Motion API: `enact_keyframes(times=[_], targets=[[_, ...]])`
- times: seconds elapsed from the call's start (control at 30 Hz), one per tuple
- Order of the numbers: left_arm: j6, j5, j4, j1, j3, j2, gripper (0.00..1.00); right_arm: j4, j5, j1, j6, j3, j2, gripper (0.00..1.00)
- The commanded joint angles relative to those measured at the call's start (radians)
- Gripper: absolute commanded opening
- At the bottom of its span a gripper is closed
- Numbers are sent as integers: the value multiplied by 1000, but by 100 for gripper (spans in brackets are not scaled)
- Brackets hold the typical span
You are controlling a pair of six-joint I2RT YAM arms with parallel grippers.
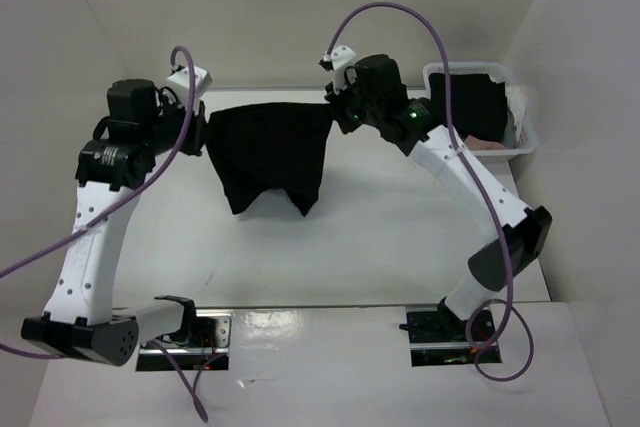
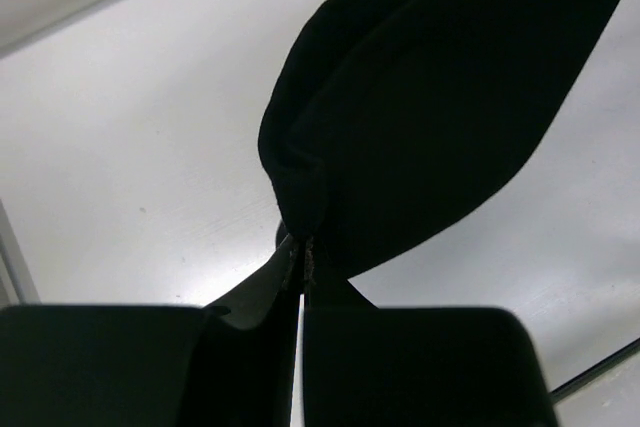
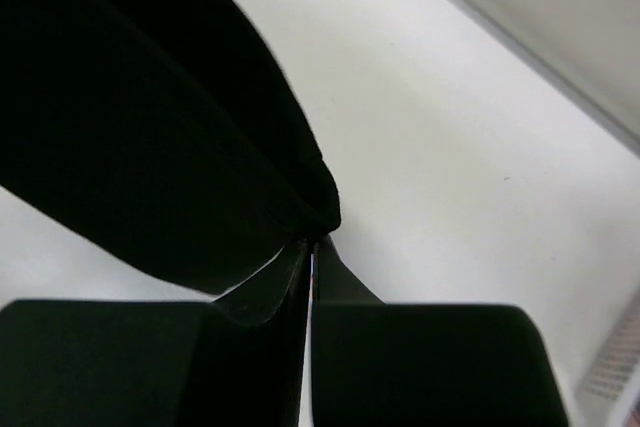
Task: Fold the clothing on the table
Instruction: Flatten the skirt out
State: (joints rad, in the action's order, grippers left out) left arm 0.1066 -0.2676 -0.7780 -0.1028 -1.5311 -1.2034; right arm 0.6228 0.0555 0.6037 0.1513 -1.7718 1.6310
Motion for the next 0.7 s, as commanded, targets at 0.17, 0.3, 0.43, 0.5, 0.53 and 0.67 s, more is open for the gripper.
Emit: enact_keyframes(times=[0.17,0.3,0.43,0.5,0.53,0.67], targets=[[47,-99,33,-5,31,175,0,-17,-102,8,76,54,-244,0],[47,-197,33,-5,54,261,0,-17,-63,8,76,103,-318,0],[56,-236,33,-5,91,332,2,-8,16,-2,87,163,-391,0],[56,-246,33,-5,100,358,2,-8,35,-24,87,181,-411,0],[56,-246,33,-5,100,358,2,-8,35,-24,87,181,-424,0],[67,-292,14,-5,109,367,2,14,102,-24,97,181,-444,0]])
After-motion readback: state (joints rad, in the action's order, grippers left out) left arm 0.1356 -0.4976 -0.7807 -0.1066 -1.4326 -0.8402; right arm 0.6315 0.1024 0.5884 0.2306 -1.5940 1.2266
